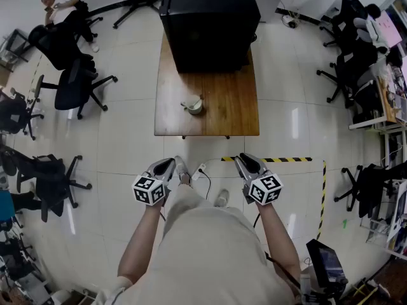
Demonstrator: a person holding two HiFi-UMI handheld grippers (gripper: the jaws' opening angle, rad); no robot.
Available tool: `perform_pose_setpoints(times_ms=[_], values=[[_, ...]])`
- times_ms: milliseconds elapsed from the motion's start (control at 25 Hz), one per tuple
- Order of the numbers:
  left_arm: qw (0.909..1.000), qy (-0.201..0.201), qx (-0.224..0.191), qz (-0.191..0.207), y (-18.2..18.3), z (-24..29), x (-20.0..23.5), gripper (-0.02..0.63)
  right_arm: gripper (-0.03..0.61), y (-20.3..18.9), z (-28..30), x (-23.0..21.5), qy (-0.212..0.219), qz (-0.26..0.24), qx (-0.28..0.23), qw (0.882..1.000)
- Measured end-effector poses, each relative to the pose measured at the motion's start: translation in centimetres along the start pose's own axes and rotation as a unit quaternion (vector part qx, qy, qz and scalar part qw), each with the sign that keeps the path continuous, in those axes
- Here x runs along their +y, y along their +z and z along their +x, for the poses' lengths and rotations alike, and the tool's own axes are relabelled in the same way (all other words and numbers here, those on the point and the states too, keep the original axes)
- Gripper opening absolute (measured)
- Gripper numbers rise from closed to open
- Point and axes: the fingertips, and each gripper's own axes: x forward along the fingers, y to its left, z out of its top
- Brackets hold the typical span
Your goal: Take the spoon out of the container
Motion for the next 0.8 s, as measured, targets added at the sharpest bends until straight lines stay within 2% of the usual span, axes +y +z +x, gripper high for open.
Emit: perform_pose_setpoints(times_ms=[200,360,480,560,680,800], values=[[0.9995,-0.024,0.003,0.022,5.3,-0.1,5.9,0.000,0.078,2.6,7.4,2.5,-0.014,0.004,0.010,1.000],[0.9974,-0.063,0.008,0.032,7.6,0.5,7.9,0.000,0.086,4.7,11.4,2.8,-0.039,-0.010,0.022,0.999],[0.9946,-0.089,0.010,0.053,9.6,1.3,9.0,0.000,0.089,7.7,13.3,2.7,-0.055,-0.023,0.016,0.998],[0.9934,-0.100,0.019,0.052,9.7,1.9,9.8,0.000,0.091,9.0,14.3,2.8,-0.061,-0.032,0.020,0.997],[0.9922,-0.109,0.038,0.047,8.6,2.5,10.8,0.000,0.091,8.7,15.5,2.4,-0.065,-0.034,0.040,0.997],[0.9913,-0.112,0.044,0.052,9.3,4.0,11.2,0.000,0.095,9.3,17.2,1.0,-0.060,-0.042,0.050,0.996]])
